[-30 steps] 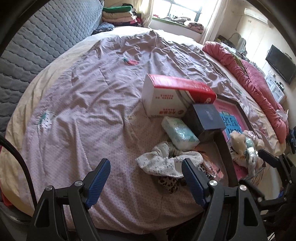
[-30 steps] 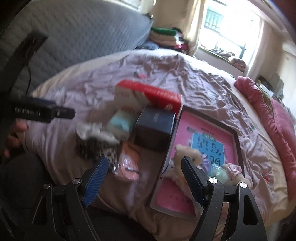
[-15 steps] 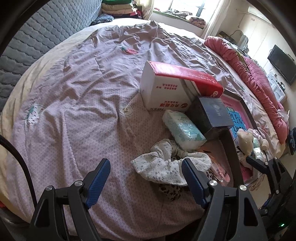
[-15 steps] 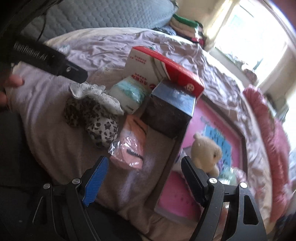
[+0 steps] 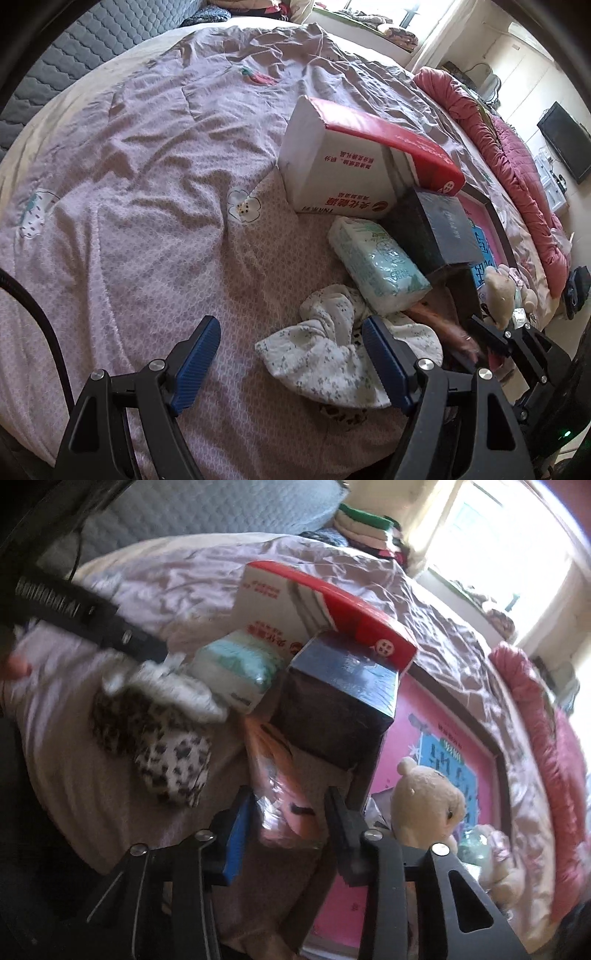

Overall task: Organize soft objects
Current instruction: 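Grasp the pink clear bag with the right tool while the left tool reaches toward the white floral cloth, then grasp the white floral cloth with the left tool while the right tool lifts the pink bag, then carry the floral cloth with the left tool while the right tool carries the pink bag over the tray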

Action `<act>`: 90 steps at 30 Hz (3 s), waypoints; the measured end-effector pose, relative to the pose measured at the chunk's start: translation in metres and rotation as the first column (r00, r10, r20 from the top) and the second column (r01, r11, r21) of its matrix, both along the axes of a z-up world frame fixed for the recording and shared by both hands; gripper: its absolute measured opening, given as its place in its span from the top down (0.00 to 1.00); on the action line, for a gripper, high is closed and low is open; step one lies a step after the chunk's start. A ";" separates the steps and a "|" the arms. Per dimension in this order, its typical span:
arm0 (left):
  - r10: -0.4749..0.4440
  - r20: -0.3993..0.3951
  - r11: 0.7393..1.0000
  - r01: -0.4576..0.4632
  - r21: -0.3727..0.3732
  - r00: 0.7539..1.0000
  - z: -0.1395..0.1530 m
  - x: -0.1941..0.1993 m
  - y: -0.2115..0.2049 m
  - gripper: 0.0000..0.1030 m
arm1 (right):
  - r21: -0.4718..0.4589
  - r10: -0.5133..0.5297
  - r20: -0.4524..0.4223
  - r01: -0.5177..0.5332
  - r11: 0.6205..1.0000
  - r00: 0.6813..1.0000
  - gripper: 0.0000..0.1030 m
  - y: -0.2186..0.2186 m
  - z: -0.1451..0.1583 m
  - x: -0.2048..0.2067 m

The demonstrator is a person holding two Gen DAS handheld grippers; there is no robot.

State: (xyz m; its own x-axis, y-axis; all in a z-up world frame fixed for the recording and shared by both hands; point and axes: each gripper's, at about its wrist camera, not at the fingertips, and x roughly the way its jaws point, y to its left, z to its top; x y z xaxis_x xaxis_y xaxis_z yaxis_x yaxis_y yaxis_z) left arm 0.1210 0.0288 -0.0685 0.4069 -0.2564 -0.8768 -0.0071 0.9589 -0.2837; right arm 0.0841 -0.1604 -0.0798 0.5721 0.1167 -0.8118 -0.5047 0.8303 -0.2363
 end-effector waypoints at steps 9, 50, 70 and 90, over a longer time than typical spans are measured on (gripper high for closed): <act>-0.027 0.017 0.999 0.027 -0.020 1.000 -0.003 0.003 -0.001 0.30 | -0.020 0.012 -0.073 -0.013 1.000 0.997 0.70 0.018 -0.017 0.018; -0.017 0.192 0.995 0.035 -0.090 0.981 0.046 -0.025 0.012 0.97 | 0.392 -0.088 -0.127 0.132 0.910 0.988 0.83 -0.025 0.041 0.007; 0.000 -0.026 0.997 -0.002 -0.078 1.000 -0.014 -0.011 0.019 0.46 | 0.448 -0.095 -0.145 0.151 0.881 0.985 0.83 -0.031 0.043 0.006; 0.011 0.143 0.999 -0.004 -0.047 0.990 0.051 -0.035 0.010 0.86 | 0.493 -0.123 -0.120 0.166 0.854 0.985 0.83 -0.043 0.065 -0.003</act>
